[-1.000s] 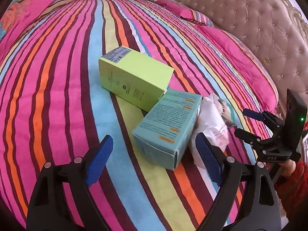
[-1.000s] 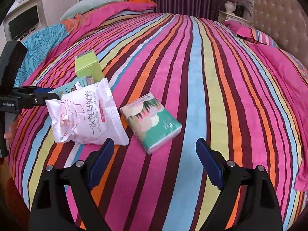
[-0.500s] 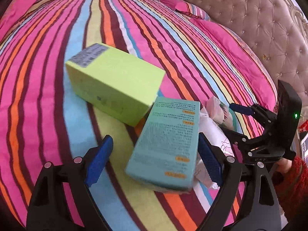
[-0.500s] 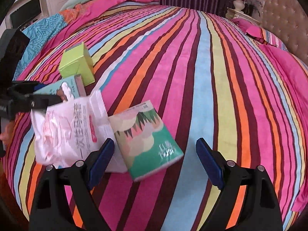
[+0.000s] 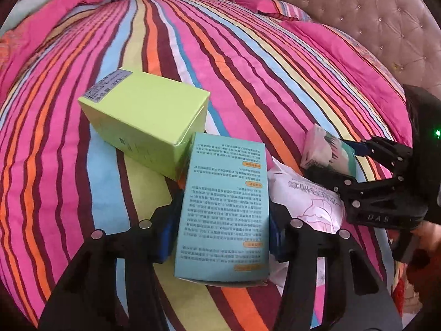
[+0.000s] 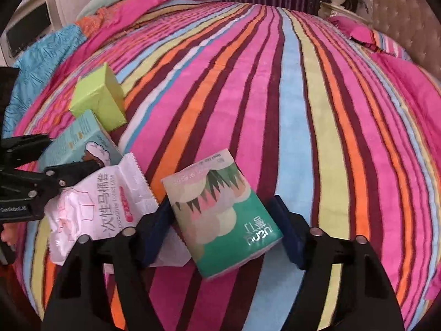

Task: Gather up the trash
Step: 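Grasp the teal medicine box with the left tool while the right tool grasps the green tissue pack, then carry the teal box in the left tool while the right tool carries the tissue pack to the wastebasket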

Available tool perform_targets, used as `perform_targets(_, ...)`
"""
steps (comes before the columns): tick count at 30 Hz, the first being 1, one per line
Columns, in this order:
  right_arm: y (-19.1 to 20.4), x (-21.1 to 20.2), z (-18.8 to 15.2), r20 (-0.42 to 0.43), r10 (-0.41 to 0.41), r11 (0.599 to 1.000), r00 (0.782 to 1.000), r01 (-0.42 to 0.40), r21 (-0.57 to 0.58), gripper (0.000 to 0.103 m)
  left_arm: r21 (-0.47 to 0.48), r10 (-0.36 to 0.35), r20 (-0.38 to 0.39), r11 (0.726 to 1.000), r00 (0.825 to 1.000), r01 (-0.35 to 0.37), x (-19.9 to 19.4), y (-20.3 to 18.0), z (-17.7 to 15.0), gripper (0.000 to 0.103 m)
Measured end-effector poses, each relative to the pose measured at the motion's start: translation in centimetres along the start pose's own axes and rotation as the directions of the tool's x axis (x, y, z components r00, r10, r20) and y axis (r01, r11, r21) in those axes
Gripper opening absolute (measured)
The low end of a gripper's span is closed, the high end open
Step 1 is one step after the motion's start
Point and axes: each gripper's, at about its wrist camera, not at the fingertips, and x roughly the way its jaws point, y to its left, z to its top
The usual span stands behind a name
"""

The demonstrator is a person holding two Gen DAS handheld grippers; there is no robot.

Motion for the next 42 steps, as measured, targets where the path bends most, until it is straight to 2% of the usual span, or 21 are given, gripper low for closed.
perform_targets(6, -0.7, -1.7, -1.1, 0.032, -0.03, 0.997, 0.999, 0.027, 0.074, 0.063, -0.042, 0.029, 0.036, 0.999, 0.999, -0.028, -2.0, 0.2, -1.3, 0.051)
perform_targets(8, -1.3, -2.4, -1.8, 0.034, -0.05, 0.992, 0.998, 0.045, 0.121, 0.063, -0.055, 0.056, 0.059, 0.997, 0.997, -0.052, -3.3, 0.4, -1.9, 0.051)
perform_targets(12, -2.2, -4.1, -3.3, 0.056, -0.073, 0.977, 0.996, 0.06, 0.205, 0.063, -0.114, 0.062, 0.107, 0.992, 0.992, -0.05, -6.1, 1.2, -3.5, 0.051)
perform_targets(18, -2.0, -6.7, -5.1, 0.087, -0.07, 0.959, 0.994, 0.043, 0.28, 0.063, -0.141, 0.081, 0.12, 0.988, 0.989, -0.064, -8.9, 1.6, -6.8, 0.051)
perform_targets(24, -1.6, -8.3, -8.0, 0.088, -0.022, 0.934, 0.996, -0.011, 0.356, 0.063, -0.166, 0.07, 0.117, 0.985, 0.991, -0.05, -11.1, 1.4, -10.9, 0.051)
perform_targets(30, 0.0, -10.6, -11.4, 0.097, -0.002, 0.921, 0.995, -0.036, 0.388, 0.063, -0.164, 0.062, 0.102, 0.985, 0.993, -0.045, -12.8, 0.4, -14.8, 0.051)
perform_targets(42, 4.6, -14.8, -16.7, 0.102, 0.04, 0.923, 0.994, -0.075, 0.377, 0.063, -0.132, 0.047, 0.104, 0.991, 0.993, -0.033, -16.7, -3.0, -21.6, 0.051)
